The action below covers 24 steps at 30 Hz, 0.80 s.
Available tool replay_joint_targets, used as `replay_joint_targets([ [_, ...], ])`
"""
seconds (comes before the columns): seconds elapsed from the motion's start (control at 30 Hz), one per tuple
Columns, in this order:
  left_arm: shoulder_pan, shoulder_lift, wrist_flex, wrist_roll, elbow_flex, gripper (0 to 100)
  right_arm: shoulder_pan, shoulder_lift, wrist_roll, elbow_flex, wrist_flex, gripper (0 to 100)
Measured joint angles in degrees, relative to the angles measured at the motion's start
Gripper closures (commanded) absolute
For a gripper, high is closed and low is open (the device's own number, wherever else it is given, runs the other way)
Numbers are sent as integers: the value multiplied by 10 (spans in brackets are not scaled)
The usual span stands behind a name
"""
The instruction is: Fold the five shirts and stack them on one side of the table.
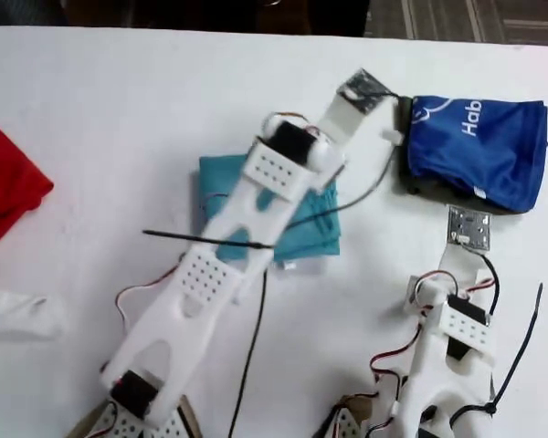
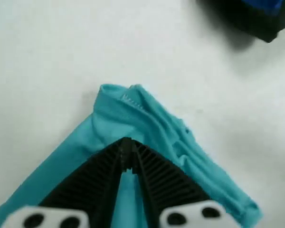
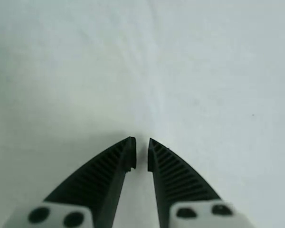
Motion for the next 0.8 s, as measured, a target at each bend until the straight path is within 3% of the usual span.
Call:
replay_joint_targets([
  [0.17, -73, -7, 32, 0, 0, 975, -3, 0, 0, -3, 2, 981],
  [0.3, -136, 9, 32, 2, 1, 975, -54, 0, 0, -75, 84, 974],
  [0.53, -196, 81, 19, 3, 3, 975, -240, 0, 0, -270, 240, 971],
  [0.8, -197, 88, 18, 3, 3, 975, -444, 16, 0, -300, 217, 972],
])
